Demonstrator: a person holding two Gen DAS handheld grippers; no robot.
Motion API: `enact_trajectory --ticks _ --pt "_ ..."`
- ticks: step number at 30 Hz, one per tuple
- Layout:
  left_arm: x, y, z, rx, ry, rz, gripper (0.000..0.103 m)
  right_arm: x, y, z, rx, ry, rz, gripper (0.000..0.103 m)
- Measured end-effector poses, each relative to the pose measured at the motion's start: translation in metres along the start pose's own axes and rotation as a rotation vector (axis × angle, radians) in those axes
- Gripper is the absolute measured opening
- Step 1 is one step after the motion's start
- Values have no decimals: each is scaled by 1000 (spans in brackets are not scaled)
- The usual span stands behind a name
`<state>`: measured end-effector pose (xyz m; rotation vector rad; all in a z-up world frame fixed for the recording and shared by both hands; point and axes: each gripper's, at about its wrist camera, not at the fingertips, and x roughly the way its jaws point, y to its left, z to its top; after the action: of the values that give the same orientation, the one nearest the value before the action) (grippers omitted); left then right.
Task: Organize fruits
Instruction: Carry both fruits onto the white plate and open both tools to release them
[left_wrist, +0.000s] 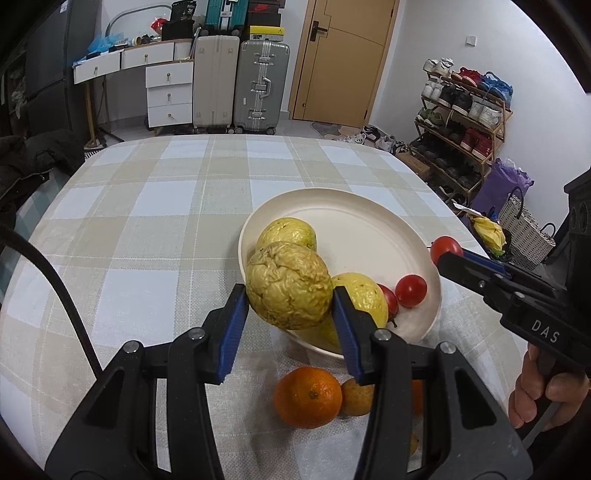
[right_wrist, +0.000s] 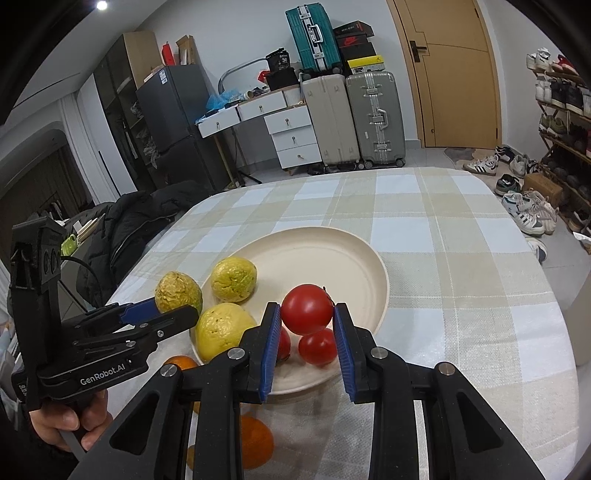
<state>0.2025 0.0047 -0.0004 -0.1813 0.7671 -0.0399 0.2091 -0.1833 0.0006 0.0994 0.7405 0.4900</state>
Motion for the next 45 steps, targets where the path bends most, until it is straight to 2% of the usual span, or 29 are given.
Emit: enact_trajectory --ticks 15,19,30,45 --pt "9 0 11 3 9 7 43 19 -4 10 10 22 -1 30" --pt "17 5 13 -9 34 27 43 24 -5 11 11 34 -3 30" --pt "32 6 16 -21 56 16 43 33 -10 15 16 52 -4 30" --pt "34 -1 18 -3 49 16 43 43 -12 16 33 81 -13 30"
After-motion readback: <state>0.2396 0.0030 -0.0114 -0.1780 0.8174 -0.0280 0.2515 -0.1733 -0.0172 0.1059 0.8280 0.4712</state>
